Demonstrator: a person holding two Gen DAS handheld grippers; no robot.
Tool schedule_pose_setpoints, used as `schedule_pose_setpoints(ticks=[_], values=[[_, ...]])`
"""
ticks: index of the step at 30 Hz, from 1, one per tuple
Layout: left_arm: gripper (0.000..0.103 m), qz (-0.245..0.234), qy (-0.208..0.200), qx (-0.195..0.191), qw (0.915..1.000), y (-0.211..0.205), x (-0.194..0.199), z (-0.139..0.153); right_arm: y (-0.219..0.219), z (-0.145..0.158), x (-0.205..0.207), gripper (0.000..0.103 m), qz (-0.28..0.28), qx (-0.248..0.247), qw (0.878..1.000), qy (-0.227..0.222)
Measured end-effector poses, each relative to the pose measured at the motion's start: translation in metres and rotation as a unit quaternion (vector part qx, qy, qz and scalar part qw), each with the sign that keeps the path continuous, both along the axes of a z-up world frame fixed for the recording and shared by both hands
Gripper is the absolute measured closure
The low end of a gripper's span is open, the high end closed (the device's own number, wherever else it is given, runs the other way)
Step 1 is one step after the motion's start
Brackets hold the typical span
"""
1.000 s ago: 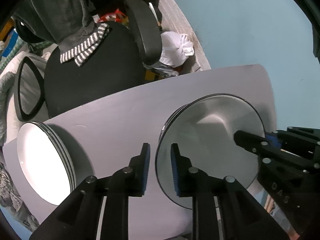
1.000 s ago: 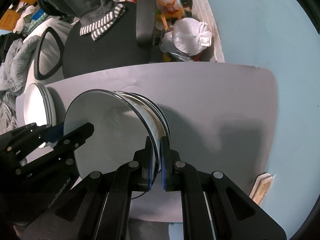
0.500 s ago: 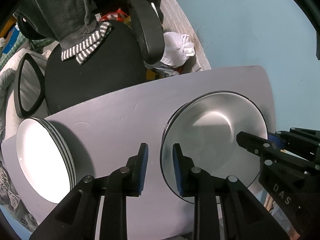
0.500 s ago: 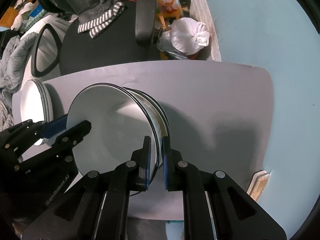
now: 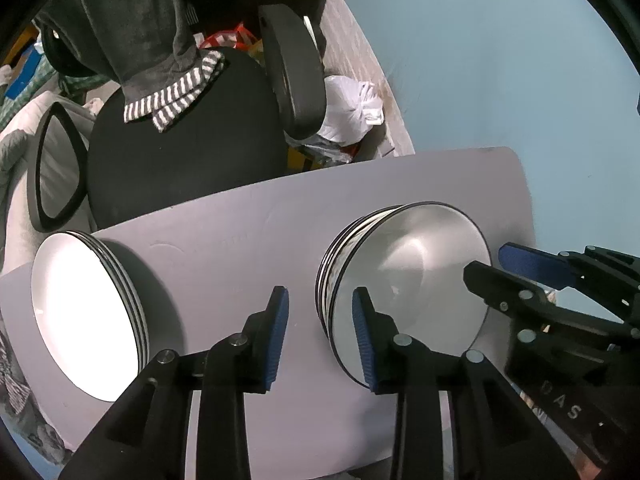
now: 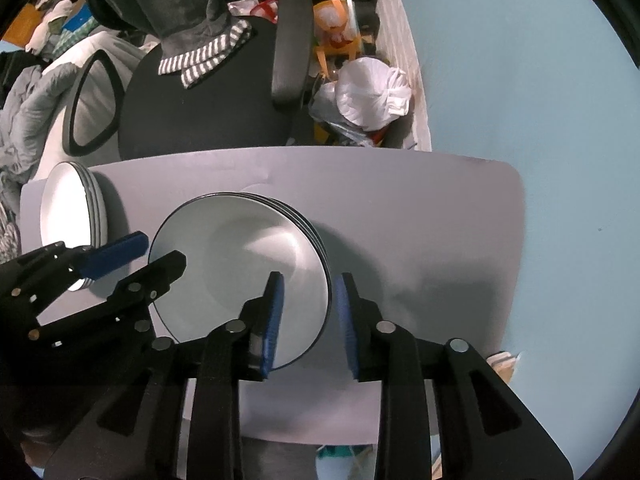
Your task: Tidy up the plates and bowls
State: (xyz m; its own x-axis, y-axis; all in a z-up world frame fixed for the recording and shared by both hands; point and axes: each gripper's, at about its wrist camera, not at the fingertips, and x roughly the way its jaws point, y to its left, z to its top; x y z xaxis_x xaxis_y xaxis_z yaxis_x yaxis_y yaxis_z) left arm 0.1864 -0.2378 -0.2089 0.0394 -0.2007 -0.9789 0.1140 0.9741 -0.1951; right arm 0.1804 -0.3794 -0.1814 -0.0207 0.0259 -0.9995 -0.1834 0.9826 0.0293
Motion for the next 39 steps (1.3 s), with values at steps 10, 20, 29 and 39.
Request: schedule_pose_setpoints(ticks=[10,20,29,39], values=[[0.059,0.001,-0.017,-0.01,0.9998,0.005,-0.005,0.02,-0.002,0.015,-0.006,0.058,0.018,-0.028,0.999,-0.034],[0.055,0.012,-0.034,-0.016,0.9992,0.019,-0.016,0.04,-0.006,0.04,-0.019,0.046,0.032,-0.038,0.996,-0.07],[0.053,0.006,-0.055,-0.021,0.9982,0.023,-0.033,0.059,-0.012,0.059,-0.033,0.038,0.029,-0.024,0.995,-0.096],[0.04,0.016,-0.06,-0.032,0.9976,0.024,-0.041,0.056,-0.023,0.054,-0.042,0.033,0.016,-0.01,0.995,-0.1]])
